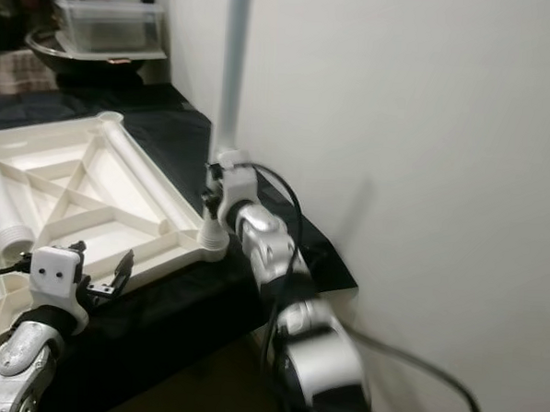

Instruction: Building children table

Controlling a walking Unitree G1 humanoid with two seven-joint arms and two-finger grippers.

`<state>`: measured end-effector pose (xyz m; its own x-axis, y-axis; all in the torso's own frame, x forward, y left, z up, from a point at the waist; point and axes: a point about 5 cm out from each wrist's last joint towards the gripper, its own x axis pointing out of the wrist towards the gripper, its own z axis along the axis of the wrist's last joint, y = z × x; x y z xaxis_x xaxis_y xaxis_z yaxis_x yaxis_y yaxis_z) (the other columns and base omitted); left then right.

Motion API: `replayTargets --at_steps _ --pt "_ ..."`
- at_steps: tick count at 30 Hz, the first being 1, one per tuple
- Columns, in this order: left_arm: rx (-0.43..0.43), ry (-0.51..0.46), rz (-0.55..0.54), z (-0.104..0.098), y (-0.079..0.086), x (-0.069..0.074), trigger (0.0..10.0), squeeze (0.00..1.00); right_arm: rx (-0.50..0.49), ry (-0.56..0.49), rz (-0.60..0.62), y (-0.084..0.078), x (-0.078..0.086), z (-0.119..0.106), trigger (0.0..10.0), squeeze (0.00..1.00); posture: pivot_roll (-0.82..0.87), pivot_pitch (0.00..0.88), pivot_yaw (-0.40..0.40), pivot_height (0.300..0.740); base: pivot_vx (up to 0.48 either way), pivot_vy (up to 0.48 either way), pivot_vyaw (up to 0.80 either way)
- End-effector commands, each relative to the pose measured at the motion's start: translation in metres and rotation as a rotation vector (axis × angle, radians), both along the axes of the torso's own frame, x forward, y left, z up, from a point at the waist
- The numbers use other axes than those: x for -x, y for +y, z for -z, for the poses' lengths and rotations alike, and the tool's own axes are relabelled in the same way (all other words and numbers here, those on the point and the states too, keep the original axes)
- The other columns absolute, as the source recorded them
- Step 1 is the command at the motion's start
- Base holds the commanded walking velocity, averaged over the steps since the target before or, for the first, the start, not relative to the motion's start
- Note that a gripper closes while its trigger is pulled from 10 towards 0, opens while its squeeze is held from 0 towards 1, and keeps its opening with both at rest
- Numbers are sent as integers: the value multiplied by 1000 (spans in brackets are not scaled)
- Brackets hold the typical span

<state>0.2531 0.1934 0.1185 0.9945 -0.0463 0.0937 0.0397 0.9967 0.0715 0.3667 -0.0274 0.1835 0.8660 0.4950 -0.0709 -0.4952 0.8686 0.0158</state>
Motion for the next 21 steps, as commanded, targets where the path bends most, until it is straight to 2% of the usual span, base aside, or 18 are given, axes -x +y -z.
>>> replayTargets --at_steps 1,2,3,4,6,7,8,9,10,11,12,14,15,16,18,20,21 --pt "2 5 25 1 -5 -1 10000 0 30 -36 -43 7 4 -9 10000 0 91 0 -117 740 0 0 0" --pt "2 7 29 1 -5 -1 10000 0 10 -57 -102 17 12 -14 10000 0 89 0 -113 740 0 0 0" --pt "2 7 29 1 -5 -1 10000 0 10 -57 -102 17 12 -14 10000 0 89 0 -113 740 0 0 0" --pt "2 5 33 0 -6 -2 10000 0 -29 -92 -161 21 15 -23 10000 1000 89 0 -112 740 0 0 0" --pt "2 5 33 0 -6 -2 10000 0 -29 -92 -161 21 15 -23 10000 1000 89 0 -112 740 0 0 0" --pt "1 3 35 -1 -6 -3 10000 0 -48 -130 -228 21 13 -32 10000 1000 95 0 -117 740 0 0 0" --pt "0 0 34 -1 -5 -4 10000 0 -106 -196 -375 17 9 -50 10000 0 95 0 -117 740 0 0 0" --pt "0 0 34 -1 -5 -4 10000 0 -106 -196 -375 17 9 -50 10000 0 95 0 -117 740 0 0 0" --pt "0 -2 33 -2 -5 -4 10000 0 -134 -240 -513 12 7 -62 10000 0 97 0 -121 740 0 0 0" --pt "0 -3 33 -1 -5 -4 10000 0 -119 -290 -686 3 9 -69 10000 0 98 0 -122 740 0 0 0" --pt "0 -3 33 -1 -5 -4 10000 0 -119 -290 -686 3 9 -69 10000 0 98 0 -122 740 0 0 0" --pt "1 -3 34 -1 -5 -3 10000 0 -35 -275 -922 -11 15 -63 10000 0 102 0 -127 740 0 0 0" --pt "1 -3 34 -1 -5 -3 10000 0 -35 -275 -922 -11 15 -63 10000 0 102 0 -127 740 0 0 0" --pt "2 -5 31 -1 -5 -3 10000 0 71 -221 -1015 -12 20 -46 10000 0 110 0 -135 740 0 0 0" --pt "2 -6 29 -2 -5 -3 10000 0 99 -205 -1032 -10 22 -40 10000 0 110 0 -135 740 0 0 0" --pt "2 -7 26 -2 -4 -3 10000 0 129 -174 -1030 -2 26 -30 588 0 111 0 -136 740 0 0 0" --pt "2 -7 26 -2 -4 -3 10000 0 129 -174 -1030 -2 26 -30 588 0 111 0 -136 740 0 0 0"
